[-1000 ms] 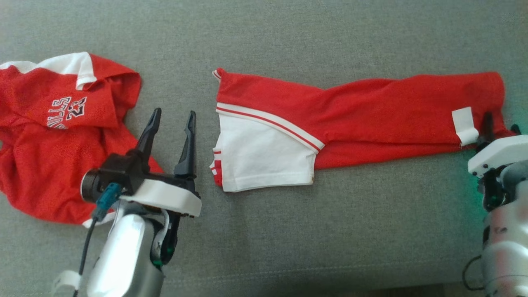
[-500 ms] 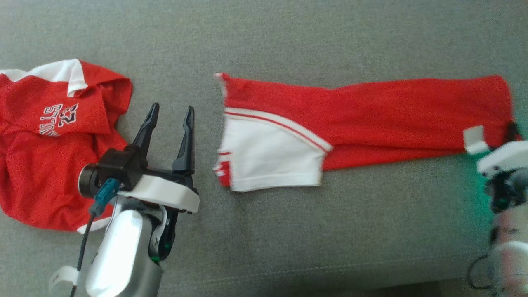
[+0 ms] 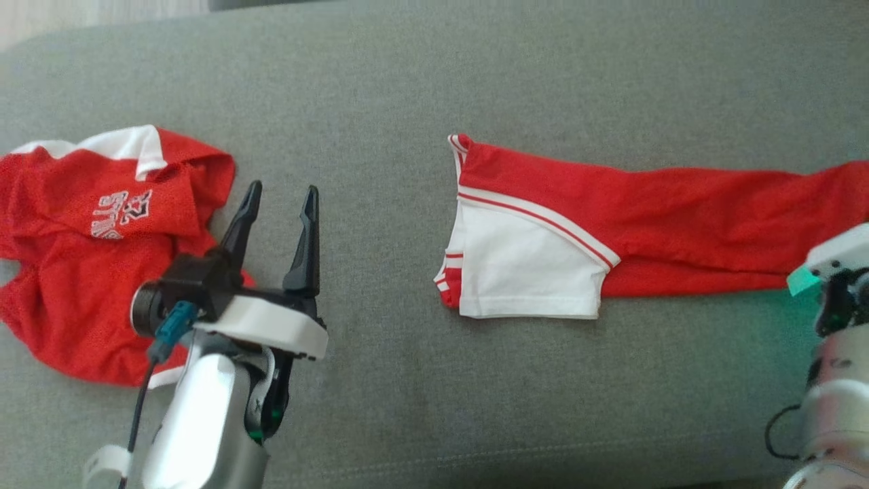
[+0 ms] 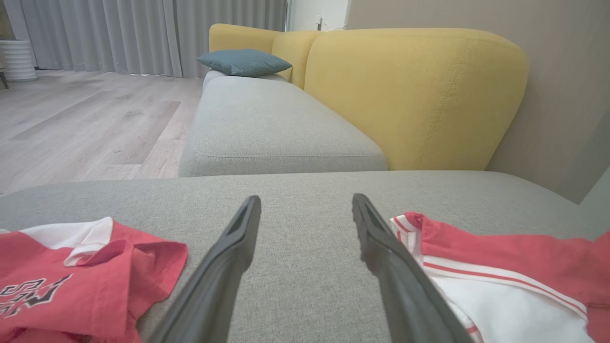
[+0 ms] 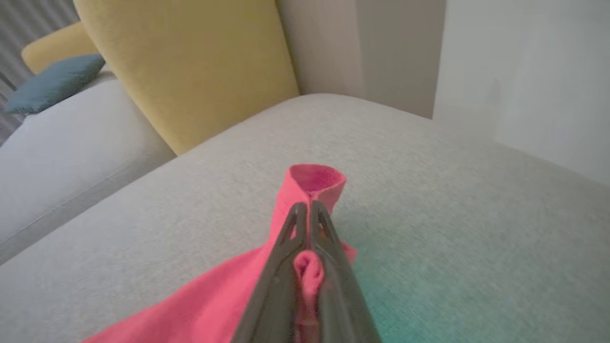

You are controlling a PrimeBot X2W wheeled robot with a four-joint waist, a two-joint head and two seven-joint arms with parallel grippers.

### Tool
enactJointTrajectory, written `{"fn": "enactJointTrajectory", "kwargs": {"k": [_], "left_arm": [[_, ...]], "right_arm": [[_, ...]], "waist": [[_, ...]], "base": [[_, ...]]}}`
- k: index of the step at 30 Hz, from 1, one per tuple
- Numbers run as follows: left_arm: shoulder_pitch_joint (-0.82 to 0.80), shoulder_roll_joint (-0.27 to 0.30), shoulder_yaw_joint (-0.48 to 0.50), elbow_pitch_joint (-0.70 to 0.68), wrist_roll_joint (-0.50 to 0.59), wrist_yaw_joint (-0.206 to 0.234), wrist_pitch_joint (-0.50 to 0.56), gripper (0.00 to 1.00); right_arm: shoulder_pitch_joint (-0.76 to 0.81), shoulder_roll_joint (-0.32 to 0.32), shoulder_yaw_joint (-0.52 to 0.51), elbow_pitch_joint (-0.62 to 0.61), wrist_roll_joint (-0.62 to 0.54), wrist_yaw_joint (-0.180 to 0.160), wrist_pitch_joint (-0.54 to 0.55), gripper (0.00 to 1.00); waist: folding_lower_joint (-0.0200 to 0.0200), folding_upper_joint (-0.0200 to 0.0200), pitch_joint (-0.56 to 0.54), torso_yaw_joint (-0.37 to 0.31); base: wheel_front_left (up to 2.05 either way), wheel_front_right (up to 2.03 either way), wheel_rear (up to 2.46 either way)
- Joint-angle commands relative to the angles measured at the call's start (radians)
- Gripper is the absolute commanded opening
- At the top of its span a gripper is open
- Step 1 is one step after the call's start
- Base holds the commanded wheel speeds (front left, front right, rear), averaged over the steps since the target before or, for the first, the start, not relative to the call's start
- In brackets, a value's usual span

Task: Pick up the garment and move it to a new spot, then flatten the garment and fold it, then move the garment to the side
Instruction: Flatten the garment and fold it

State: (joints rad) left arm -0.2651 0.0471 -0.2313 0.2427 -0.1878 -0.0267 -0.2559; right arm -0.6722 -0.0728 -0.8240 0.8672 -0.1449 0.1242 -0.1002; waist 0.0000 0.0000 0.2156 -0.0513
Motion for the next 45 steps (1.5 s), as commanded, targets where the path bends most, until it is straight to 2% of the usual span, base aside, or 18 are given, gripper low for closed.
{"fn": "enactJointTrajectory", "kwargs": {"k": [1, 6, 13, 14, 15, 21, 27, 35, 45], "left_arm": [[0.009, 0.004, 0.030, -0.027, -0.014, 0.006, -0.006, 1.00], [0.038, 0.003, 0.013, -0.025, -0.043, 0.018, -0.006, 1.00], [0.077, 0.003, -0.007, -0.024, -0.075, 0.035, -0.006, 1.00], [0.081, 0.003, -0.009, -0.025, -0.078, 0.036, -0.006, 1.00], [0.081, 0.003, -0.009, -0.025, -0.078, 0.036, -0.006, 1.00], [0.092, 0.003, -0.019, -0.027, -0.087, 0.041, -0.006, 1.00], [0.087, 0.003, -0.039, -0.025, -0.093, 0.043, -0.006, 1.00], [0.069, 0.003, -0.056, -0.023, -0.098, 0.048, -0.006, 1.00], [0.053, 0.003, -0.067, -0.018, -0.105, 0.053, -0.006, 1.00]], "right_arm": [[-0.046, 0.008, 0.079, -0.031, 0.021, 0.007, -0.018, 0.00], [-0.051, 0.021, 0.213, -0.056, 0.110, 0.007, -0.006, 0.00], [-0.019, 0.022, 0.531, -0.079, 0.393, 0.007, 0.020, 0.00], [-0.008, 0.022, 0.579, -0.092, 0.434, 0.007, 0.024, 0.00], [-0.008, 0.022, 0.579, -0.092, 0.434, 0.007, 0.024, 0.00], [0.064, 0.022, 0.853, -0.181, 0.672, 0.007, 0.032, 0.00], [0.113, 0.022, 1.078, -0.203, 0.827, 0.007, -0.015, 0.00], [0.113, 0.022, 1.306, -0.139, 0.980, 0.007, -0.091, 0.00], [0.072, 0.022, 1.498, -0.039, 1.111, 0.007, -0.147, 0.00]], "waist": [[0.0000, 0.0000, -0.039, 0.002], [0.0000, 0.0000, -0.098, 0.008], [0.0000, 0.0000, -0.157, 0.026], [0.0000, 0.0000, -0.161, 0.029], [0.0000, 0.0000, -0.161, 0.029], [0.0000, 0.0000, -0.166, 0.051], [0.0000, 0.0000, -0.154, 0.082], [0.0000, 0.0000, -0.120, 0.123], [0.0000, 0.0000, -0.088, 0.149]], "base": [[0.00, 0.00, 0.00], [0.00, 0.00, 0.00], [0.00, 0.00, 0.00], [0.00, 0.00, 0.00], [0.00, 0.00, 0.00], [0.00, 0.00, 0.00], [0.00, 0.00, 0.00], [0.00, 0.00, 0.00], [0.00, 0.00, 0.00]]}}
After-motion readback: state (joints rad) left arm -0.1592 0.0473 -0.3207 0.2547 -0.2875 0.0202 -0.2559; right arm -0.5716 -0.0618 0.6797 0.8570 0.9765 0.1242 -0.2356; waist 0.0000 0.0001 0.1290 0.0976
